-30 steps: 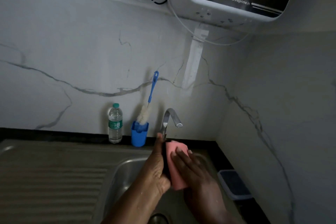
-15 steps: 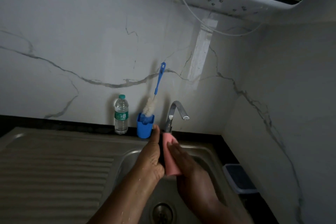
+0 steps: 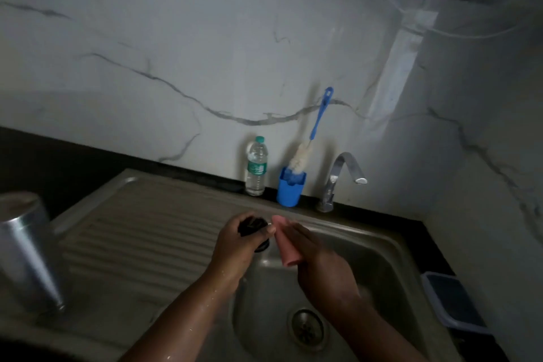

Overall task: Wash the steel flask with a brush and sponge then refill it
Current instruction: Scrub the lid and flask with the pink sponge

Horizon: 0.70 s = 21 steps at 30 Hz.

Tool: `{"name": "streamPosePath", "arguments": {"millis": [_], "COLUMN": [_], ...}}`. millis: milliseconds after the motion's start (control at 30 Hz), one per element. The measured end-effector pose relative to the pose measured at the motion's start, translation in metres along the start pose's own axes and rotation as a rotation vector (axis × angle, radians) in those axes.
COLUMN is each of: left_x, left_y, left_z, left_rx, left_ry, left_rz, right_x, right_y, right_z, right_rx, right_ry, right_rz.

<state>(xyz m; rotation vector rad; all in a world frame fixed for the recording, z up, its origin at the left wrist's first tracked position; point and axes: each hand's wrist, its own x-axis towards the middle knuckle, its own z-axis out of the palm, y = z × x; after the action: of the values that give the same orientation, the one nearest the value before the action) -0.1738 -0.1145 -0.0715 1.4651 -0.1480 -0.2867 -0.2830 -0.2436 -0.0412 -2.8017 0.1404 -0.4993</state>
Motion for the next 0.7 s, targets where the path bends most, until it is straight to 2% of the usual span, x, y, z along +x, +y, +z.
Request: {"name": "streamPosePath", "arguments": {"millis": [133, 333, 467, 567, 700], "left_x": [-0.009, -0.033, -0.051, -0.058, -0.058], "left_y": [-0.01, -0.051, -0.064, -0.072, -0.088], "left_z": [-0.064, -0.165, -0.192, -0.201, -0.209], "left_rx": [0.179, 0.373, 0.536, 0.593, 0.615], "left_ry": [0.163, 0.467, 0.473, 0.478, 0.475], "left_rz": [0.072, -0.018, -0.071, -0.085, -0.113], "right_x": [0.014, 0.028, 0.033, 0.036, 0.042], "right_y": [-0.031, -0.081, -0.097, -0.099, -0.099], "right_z": [0.039, 0.085, 0.1, 0.108, 0.11], "right_rx": [0.142, 0.178, 0.232, 0.2, 0.192], "right_ry": [-0.034, -0.182, -0.184, -0.31, -0.335], "right_rz": [-0.116, -0.25, -0.325, -0.36, -0.373]}}
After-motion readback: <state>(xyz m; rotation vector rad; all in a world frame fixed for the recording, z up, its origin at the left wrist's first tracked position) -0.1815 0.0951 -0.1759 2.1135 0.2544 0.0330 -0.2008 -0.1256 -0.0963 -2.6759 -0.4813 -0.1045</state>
